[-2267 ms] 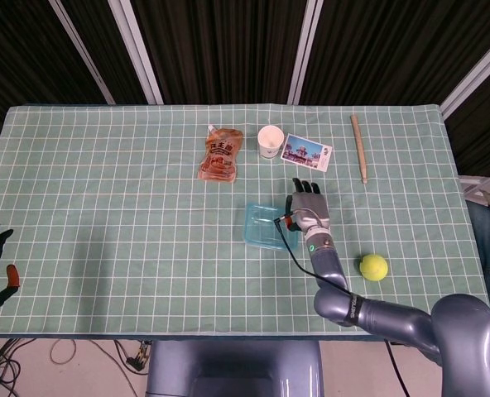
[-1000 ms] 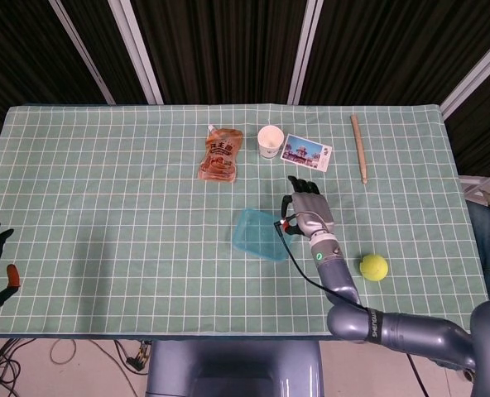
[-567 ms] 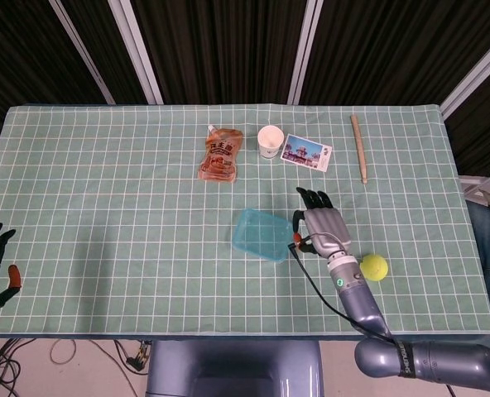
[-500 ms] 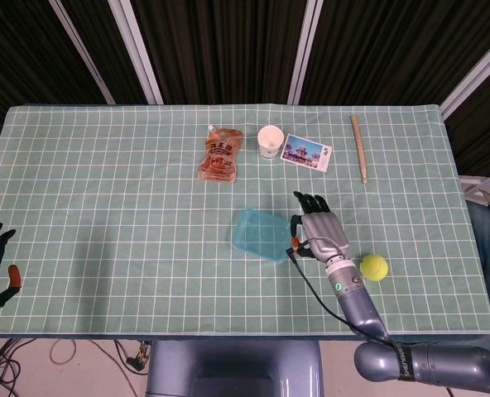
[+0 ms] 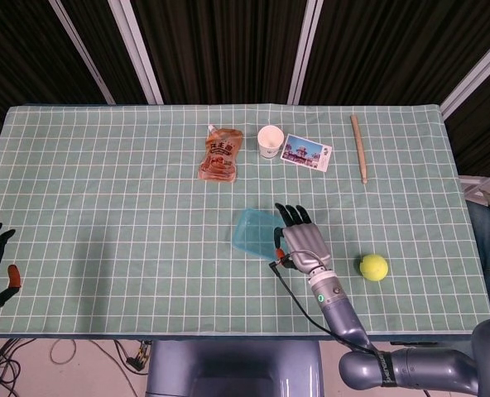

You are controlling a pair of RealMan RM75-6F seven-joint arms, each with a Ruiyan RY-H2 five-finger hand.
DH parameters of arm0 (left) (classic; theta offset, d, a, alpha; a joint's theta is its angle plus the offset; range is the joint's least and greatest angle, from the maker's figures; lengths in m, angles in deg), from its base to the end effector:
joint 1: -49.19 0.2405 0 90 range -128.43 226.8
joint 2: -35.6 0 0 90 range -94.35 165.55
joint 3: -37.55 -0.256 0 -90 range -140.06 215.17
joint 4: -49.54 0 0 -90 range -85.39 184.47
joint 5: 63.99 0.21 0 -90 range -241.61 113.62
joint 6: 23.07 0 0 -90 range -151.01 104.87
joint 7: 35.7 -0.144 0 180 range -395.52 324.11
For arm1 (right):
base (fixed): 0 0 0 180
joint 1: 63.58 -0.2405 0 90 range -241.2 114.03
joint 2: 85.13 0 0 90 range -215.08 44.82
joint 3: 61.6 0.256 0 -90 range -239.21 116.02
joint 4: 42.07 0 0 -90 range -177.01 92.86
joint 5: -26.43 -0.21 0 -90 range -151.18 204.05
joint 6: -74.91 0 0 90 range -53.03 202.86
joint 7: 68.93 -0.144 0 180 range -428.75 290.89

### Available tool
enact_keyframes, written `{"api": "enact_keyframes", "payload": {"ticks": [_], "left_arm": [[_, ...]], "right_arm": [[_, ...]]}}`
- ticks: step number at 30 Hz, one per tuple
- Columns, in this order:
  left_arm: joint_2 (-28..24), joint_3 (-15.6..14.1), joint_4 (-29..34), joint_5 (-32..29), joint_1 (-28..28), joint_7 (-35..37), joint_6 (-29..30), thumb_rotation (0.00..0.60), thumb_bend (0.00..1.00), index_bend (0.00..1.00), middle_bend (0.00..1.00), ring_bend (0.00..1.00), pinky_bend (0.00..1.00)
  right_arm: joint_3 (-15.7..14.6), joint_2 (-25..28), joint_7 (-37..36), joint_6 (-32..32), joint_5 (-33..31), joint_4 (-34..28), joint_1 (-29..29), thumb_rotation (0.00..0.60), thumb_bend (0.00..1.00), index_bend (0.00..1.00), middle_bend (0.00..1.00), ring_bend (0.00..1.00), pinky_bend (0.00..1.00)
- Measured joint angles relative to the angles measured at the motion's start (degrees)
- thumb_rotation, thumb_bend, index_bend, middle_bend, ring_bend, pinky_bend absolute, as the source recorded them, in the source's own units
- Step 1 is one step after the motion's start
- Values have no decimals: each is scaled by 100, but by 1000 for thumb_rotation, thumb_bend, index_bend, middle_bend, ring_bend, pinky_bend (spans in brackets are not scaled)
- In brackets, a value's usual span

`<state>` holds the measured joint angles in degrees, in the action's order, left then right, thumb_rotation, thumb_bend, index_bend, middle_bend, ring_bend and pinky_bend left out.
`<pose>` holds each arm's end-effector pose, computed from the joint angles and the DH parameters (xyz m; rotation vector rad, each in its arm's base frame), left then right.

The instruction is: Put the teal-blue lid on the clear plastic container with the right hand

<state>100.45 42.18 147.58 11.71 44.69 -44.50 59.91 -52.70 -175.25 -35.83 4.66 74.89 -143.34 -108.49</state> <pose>-0.3141 0.1818 0.1530 -1.2682 -0.9713 -0.7756 -0.1072 -0.3076 -0.0124 1.7400 -1.0614 0.9355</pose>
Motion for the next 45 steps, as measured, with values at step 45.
{"api": "enact_keyframes", "payload": {"ticks": [45], "left_arm": [[8,16,-6,-34,-2,-18,3,600,640,111,0,0,0]], "right_arm": [[141,-403,196,527,-196,609,20,600,452,706,56,0,0]]}}
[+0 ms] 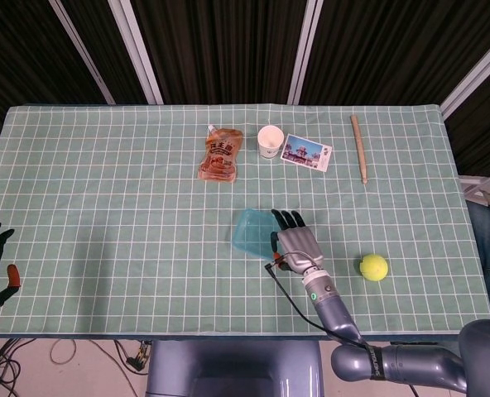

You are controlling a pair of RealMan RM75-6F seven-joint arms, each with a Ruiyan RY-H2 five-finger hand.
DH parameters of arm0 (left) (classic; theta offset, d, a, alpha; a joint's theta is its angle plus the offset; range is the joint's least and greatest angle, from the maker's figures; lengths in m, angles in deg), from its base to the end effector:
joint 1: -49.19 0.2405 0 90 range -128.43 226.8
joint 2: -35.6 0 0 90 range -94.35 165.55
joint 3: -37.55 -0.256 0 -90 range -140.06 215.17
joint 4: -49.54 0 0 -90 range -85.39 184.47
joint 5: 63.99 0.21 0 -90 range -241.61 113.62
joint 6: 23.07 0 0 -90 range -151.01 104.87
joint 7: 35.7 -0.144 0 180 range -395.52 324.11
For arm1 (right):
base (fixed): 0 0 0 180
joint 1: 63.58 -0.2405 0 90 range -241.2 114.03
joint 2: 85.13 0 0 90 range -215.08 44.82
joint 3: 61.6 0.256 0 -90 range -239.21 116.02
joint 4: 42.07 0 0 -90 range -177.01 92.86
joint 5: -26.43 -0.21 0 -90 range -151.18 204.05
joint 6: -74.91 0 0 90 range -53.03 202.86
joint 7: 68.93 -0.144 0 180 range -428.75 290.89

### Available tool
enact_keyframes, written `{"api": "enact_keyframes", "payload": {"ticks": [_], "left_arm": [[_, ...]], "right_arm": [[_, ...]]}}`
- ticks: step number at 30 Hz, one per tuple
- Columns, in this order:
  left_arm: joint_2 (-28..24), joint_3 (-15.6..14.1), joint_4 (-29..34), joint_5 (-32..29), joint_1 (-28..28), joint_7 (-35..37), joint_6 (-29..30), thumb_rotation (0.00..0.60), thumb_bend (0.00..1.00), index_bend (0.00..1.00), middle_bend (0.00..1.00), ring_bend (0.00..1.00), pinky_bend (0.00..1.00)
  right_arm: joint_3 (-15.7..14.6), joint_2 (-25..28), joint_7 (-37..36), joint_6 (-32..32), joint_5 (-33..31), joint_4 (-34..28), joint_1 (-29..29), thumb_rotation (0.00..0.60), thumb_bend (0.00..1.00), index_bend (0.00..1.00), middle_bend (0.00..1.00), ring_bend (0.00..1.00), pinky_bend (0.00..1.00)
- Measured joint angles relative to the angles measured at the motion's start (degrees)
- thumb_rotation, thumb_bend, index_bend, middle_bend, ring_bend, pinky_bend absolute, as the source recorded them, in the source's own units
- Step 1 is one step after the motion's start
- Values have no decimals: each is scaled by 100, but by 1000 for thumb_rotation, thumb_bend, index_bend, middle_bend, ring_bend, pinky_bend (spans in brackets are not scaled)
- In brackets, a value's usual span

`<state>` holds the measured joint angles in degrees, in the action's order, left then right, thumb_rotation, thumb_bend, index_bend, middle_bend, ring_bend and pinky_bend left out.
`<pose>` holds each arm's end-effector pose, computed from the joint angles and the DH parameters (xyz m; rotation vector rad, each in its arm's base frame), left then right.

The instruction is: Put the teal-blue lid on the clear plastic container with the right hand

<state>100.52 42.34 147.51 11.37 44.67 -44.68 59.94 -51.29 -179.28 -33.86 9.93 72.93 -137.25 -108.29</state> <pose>-0.3147 0.1824 0.1534 -1.2628 -0.9697 -0.7724 -0.1138 -0.3137 -0.0385 1.7807 -1.0811 0.8605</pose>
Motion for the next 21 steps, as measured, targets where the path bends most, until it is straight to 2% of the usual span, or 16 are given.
{"api": "enact_keyframes", "payload": {"ticks": [21], "left_arm": [[-9,0,9,-5,0,17,-8,600,640,111,0,0,0]], "right_arm": [[70,-101,239,69,-237,65,-100,600,451,723,56,0,0]]}}
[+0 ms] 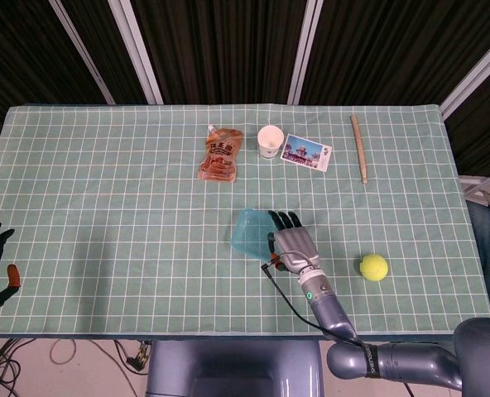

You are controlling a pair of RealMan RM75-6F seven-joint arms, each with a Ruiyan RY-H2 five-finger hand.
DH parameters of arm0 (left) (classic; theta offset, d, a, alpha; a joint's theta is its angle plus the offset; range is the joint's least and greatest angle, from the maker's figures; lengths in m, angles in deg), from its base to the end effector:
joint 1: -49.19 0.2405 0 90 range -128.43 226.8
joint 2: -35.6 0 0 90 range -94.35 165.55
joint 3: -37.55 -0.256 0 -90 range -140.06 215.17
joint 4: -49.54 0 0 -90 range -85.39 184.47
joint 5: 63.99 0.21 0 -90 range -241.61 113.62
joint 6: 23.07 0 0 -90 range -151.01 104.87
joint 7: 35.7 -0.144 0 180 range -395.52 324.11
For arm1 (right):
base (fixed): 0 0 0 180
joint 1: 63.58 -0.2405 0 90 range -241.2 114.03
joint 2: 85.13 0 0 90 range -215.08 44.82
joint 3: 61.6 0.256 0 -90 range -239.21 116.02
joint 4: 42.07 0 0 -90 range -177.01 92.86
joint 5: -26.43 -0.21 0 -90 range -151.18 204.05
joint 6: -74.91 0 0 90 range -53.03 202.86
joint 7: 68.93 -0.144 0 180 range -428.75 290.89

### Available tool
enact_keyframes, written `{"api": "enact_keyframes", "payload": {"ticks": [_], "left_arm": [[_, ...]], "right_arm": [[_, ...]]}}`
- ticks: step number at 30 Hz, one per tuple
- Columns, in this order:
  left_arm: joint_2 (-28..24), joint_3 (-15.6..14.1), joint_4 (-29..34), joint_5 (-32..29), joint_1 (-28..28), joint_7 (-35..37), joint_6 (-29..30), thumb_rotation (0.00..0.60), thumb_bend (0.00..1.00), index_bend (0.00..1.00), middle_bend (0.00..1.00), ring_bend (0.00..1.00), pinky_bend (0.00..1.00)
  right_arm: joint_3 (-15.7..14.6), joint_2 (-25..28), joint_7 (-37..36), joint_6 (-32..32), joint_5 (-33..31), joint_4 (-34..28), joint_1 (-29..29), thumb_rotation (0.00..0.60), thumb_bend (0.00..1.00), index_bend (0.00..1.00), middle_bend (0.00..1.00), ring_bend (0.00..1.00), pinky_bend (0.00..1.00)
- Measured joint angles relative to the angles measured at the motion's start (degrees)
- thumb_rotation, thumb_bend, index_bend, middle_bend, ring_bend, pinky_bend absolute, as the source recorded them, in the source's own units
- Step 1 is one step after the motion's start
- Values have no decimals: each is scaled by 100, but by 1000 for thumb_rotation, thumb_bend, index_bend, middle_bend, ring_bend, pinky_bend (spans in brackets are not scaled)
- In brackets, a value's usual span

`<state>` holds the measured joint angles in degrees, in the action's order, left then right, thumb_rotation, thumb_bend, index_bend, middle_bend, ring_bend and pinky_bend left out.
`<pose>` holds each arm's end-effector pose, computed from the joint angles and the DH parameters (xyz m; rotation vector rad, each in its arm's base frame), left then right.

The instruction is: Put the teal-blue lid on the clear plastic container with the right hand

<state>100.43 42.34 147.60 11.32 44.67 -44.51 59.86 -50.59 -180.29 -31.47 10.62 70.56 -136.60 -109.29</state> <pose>-0.3147 0.1824 0.1536 -1.2619 -0.9732 -0.7737 -0.1099 -0.3160 -0.0445 1.7936 -1.0783 0.8276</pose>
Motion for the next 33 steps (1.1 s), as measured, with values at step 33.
{"api": "enact_keyframes", "payload": {"ticks": [33], "left_arm": [[-3,0,6,-5,2,6,2,600,640,111,0,0,0]], "right_arm": [[64,-192,-107,131,-170,341,-56,600,451,727,56,0,0]]}}
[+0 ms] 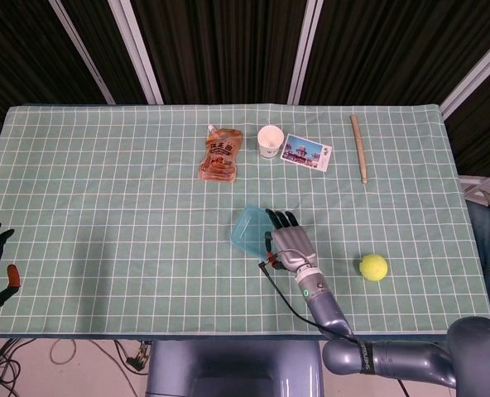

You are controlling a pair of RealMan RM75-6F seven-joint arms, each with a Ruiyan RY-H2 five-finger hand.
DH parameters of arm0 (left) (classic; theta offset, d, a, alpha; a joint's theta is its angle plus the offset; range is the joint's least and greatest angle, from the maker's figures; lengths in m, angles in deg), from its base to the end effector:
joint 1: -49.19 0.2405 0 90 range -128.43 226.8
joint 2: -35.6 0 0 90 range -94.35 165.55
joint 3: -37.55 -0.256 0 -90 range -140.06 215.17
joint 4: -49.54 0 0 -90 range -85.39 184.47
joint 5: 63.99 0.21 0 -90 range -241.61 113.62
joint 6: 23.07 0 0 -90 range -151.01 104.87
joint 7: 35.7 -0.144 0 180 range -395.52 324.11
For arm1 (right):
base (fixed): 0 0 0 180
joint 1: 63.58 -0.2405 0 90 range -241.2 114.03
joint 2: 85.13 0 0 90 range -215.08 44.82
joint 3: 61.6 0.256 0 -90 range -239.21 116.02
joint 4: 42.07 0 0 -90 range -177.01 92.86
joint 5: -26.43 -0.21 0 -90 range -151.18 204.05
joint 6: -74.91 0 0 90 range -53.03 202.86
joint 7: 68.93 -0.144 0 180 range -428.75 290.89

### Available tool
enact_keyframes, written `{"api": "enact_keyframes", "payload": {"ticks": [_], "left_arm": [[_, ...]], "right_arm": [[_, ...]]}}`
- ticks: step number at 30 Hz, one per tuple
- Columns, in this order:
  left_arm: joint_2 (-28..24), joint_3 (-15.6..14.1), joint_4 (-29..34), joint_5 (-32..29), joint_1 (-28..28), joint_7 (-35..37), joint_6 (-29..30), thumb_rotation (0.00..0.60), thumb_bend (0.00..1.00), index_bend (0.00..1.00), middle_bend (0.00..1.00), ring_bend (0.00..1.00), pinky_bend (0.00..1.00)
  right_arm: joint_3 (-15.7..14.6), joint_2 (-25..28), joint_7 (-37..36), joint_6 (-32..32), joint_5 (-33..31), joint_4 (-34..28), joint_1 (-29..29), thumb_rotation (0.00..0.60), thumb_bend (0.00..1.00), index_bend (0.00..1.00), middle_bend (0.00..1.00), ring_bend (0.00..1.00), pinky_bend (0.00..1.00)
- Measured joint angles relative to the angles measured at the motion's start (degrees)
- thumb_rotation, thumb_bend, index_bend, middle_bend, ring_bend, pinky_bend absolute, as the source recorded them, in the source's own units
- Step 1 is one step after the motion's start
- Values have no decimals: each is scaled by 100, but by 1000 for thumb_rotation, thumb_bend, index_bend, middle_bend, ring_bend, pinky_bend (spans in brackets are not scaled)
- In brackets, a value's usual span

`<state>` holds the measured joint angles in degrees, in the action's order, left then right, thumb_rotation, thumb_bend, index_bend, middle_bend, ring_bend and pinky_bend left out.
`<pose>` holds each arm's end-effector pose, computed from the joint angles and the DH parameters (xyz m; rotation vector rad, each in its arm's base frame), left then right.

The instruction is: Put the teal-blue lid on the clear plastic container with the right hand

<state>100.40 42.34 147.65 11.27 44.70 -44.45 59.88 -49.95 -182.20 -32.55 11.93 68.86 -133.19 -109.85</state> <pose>-0.3147 0.1822 0.1537 -1.2602 -0.9746 -0.7740 -0.1135 -0.3223 -0.0541 1.7740 -1.1146 0.8124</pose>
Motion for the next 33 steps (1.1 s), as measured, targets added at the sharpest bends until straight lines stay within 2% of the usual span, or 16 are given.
{"api": "enact_keyframes", "payload": {"ticks": [33], "left_arm": [[24,10,-21,-45,-3,-61,-1,600,640,111,0,0,0]], "right_arm": [[28,-268,-1029,263,710,745,245,600,451,730,56,0,0]]}}
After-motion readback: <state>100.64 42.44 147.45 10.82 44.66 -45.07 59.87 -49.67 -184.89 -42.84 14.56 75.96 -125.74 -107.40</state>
